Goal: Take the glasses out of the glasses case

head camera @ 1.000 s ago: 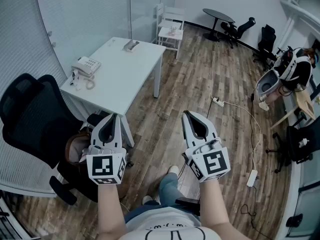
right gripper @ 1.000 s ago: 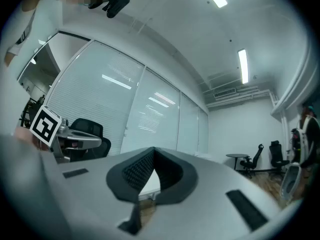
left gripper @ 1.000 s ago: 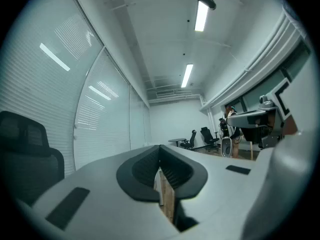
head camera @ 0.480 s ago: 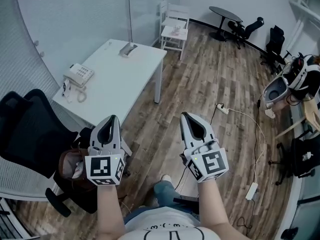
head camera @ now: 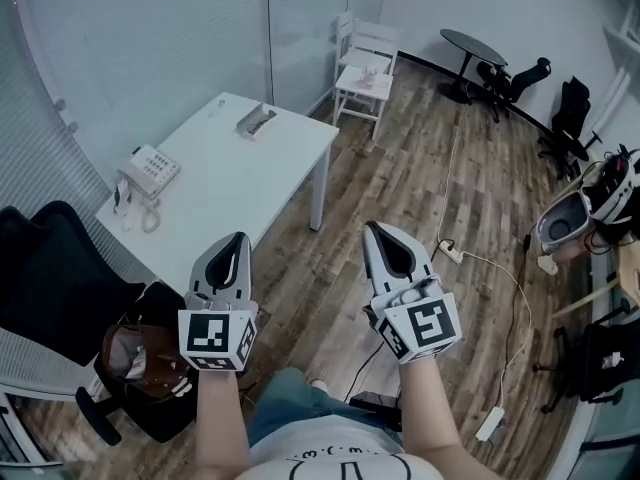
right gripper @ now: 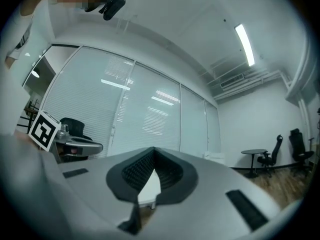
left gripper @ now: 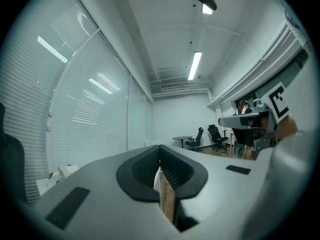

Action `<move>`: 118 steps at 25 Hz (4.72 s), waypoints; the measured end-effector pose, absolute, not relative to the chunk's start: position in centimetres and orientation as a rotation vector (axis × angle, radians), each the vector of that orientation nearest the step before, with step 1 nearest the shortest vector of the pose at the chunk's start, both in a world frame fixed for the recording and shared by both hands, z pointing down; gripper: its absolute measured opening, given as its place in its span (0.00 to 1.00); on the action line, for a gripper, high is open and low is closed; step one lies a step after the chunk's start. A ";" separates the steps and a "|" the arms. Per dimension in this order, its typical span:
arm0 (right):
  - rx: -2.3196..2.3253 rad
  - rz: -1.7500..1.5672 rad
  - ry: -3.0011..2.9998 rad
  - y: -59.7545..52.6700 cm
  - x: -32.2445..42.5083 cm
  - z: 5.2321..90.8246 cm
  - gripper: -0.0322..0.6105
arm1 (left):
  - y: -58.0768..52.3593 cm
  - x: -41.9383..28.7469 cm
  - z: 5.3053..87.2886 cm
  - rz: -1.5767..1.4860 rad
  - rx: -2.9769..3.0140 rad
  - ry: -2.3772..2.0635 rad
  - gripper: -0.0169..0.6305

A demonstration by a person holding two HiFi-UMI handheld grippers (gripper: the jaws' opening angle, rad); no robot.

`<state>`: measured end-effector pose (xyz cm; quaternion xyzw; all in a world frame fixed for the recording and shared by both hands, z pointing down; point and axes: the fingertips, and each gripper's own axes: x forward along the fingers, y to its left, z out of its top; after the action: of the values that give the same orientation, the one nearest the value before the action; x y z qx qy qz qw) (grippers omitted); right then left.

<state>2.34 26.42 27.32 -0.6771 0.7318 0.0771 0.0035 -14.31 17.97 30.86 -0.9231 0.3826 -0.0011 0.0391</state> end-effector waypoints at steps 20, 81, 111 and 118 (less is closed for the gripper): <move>-2.073 0.204 2.425 -2.9 14.0 30.2 0.07 | -11.6 -1.8 34.3 -0.031 -2.909 1.309 0.05; -1.581 -0.389 2.845 -48.8 26.8 46.1 0.07 | -44.1 7.6 61.5 -1.739 -2.811 0.900 0.06; -1.612 -0.190 2.750 -36.3 20.9 38.2 0.07 | -36.7 0.6 48.8 -1.354 -2.608 1.197 0.06; -1.587 -0.185 2.768 -34.2 17.9 38.1 0.07 | -34.1 -3.1 49.7 -1.334 -2.694 1.290 0.06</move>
<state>17.91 -34.21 38.12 -0.4963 0.8658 -0.0580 -0.0271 -3.10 -34.12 49.71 -0.8218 0.3934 -0.4070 -0.0650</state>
